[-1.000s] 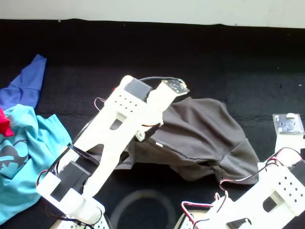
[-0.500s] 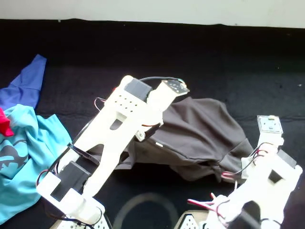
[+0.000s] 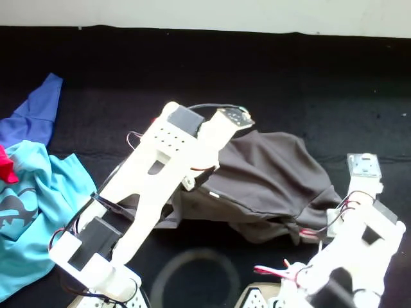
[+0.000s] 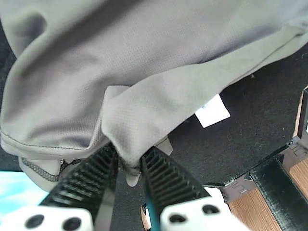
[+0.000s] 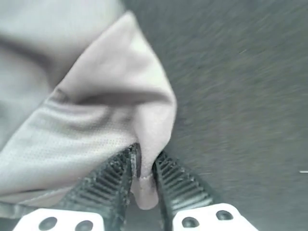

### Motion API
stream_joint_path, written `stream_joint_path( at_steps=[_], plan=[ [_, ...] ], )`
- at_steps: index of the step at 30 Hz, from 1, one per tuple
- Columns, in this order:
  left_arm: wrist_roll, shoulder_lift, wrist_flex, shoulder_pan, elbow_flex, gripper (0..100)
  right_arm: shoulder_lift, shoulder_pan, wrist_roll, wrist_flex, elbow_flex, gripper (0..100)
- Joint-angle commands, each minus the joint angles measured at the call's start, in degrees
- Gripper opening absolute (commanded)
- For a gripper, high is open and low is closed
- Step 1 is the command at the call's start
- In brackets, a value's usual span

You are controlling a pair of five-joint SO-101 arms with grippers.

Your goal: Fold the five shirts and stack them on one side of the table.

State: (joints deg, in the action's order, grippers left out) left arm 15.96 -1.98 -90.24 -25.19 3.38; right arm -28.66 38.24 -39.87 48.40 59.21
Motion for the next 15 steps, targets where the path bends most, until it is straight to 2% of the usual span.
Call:
stream_joint_path(
  at_steps=[1,3,8,11,15],
  plan=[
    [-0.4,0.7,-0.1,3.4,-1.1,2,-11.3,0.1,0.7,-0.3,0.1,0.6],
    [-0.4,0.9,-0.9,6.6,-4.1,2,-18.1,0.0,1.7,0.1,0.0,0.6],
    [-0.4,3.6,-9.1,13.2,-16.3,2,-27.9,-3.8,12.0,5.8,-6.5,0.6],
    [-0.5,6.6,-10.7,15.5,-22.9,2,-25.2,-9.6,15.0,13.6,-18.2,0.6],
    [-0.5,9.9,-10.7,17.6,-28.2,1,-14.4,-15.9,18.4,22.4,-38.3,0.6]
  ],
)
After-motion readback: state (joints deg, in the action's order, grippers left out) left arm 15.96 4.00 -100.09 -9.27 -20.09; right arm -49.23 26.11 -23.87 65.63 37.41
